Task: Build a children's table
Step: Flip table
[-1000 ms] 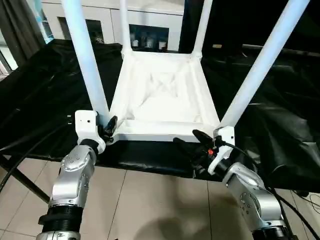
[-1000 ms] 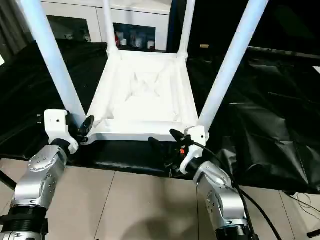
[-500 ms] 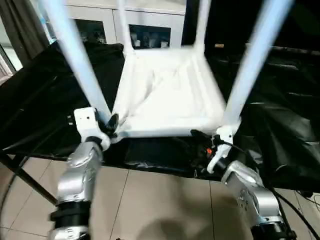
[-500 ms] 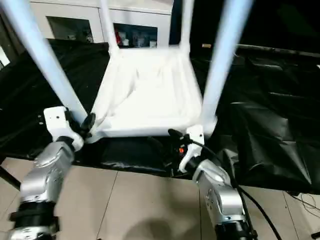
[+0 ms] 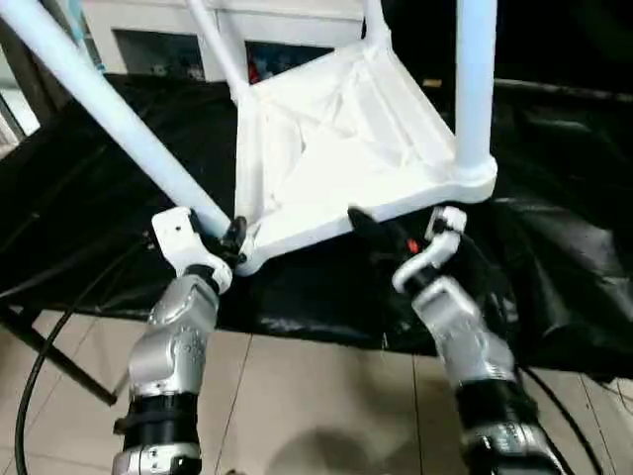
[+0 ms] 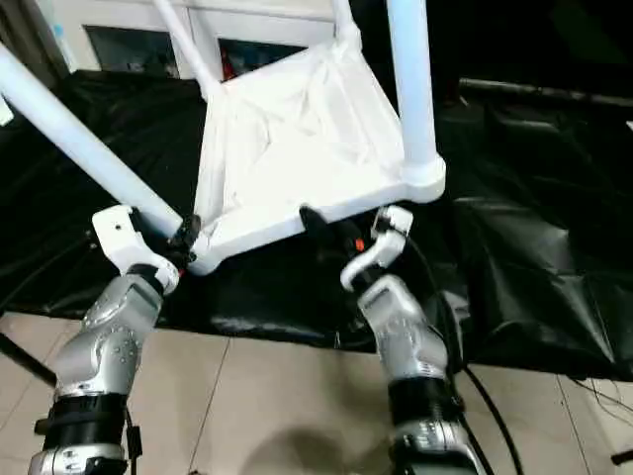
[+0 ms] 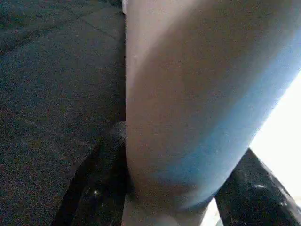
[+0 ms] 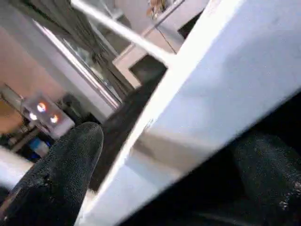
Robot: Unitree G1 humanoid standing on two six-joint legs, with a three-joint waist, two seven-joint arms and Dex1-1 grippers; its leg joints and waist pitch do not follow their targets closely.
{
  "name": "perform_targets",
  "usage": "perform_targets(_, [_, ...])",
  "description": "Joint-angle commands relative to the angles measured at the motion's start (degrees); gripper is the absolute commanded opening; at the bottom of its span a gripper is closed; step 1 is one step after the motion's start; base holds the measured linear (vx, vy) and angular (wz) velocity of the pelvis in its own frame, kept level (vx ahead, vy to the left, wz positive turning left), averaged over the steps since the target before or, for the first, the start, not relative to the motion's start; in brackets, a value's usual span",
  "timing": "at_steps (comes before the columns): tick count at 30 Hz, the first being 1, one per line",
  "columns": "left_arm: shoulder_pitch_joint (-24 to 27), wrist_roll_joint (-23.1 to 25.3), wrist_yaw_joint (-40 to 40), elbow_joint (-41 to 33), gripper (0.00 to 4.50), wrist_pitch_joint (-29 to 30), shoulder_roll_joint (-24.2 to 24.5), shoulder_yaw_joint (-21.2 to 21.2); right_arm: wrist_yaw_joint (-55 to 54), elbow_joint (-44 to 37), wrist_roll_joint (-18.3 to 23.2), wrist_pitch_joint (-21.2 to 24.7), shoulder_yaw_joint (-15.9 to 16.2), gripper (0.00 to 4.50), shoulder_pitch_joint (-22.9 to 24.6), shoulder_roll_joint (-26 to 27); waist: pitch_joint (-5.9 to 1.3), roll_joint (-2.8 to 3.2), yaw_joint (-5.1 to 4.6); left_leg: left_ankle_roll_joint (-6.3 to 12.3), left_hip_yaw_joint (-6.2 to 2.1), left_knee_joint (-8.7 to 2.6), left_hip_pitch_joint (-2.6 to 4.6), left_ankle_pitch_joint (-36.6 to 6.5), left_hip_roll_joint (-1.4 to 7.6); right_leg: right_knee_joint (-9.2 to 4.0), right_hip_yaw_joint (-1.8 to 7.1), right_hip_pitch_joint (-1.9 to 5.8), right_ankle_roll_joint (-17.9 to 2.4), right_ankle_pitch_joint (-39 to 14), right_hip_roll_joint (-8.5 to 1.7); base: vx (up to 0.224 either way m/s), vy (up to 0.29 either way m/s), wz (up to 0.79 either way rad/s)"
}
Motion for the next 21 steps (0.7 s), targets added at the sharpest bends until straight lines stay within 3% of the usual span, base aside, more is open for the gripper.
perform_targets(1, [0.4,-3.2,0.1,-0.3,2.13,1.9,-2.2,-0.3,-2.3,5.0,0.3,-2.8,-1.6,4.5,-4.3,0.6,-3.52,-0.42,0.21,5.31,-0.07,-3.81,0.02,1.8,1.77,-2.89,1.71,3.23,-16.2,5.5,-3.75,0.0,0.0,0.0])
perform_targets(4, [0.9,-3.0,-0.1,-1.1,2.13,2.2,-2.6,-0.8,-5.2,10.4,-0.3,-3.8,-2.8,4.5,-7.5,0.7,-3.7,-0.7,0.26,5.51,0.08,-3.61,0.08,3.4,1.57,-2.61,1.74,3.26,-16.5,7.1,-3.65,0.0,0.0,0.0])
perform_targets(9, [1.9,-2.9,-0.4,-2.5,2.13,3.1,-3.1,-1.8,-4.2,15.9,2.9,-2.9,-6.0,4.5,-12.1,1.2,-3.87,-0.78,0.76,8.11,0.2,-3.23,-0.02,5.7,1.63,-2.15,1.68,3.23,-16.8,9.8,-3.65,0.0,0.0,0.0])
perform_targets(15, [3.6,-3.4,-0.9,-4.6,2.13,4.6,-4.1,-2.7,-3.1,23.5,2.5,-6.1,-7.9,4.5,-17.7,1.2,-3.67,-1.29,0.7,8.23,0.39,-3.27,-0.1,4.2,1.78,-2.29,1.64,3.06,-17.3,6.5,-3.78,0.0,0.0,0.0])
perform_targets(21, [4.0,-3.5,-1.5,-5.4,2.13,5.2,-4.3,-3.3,-3.0,26.7,1.3,-7.9,-8.3,3.95,-19.3,1.1,-3.86,-1.33,0.8,8.96,0.34,-3.07,-0.12,5.6,1.69,-2.02,1.61,3.08,-17.2,7.9,-3.67,0.0,0.0,0.0])
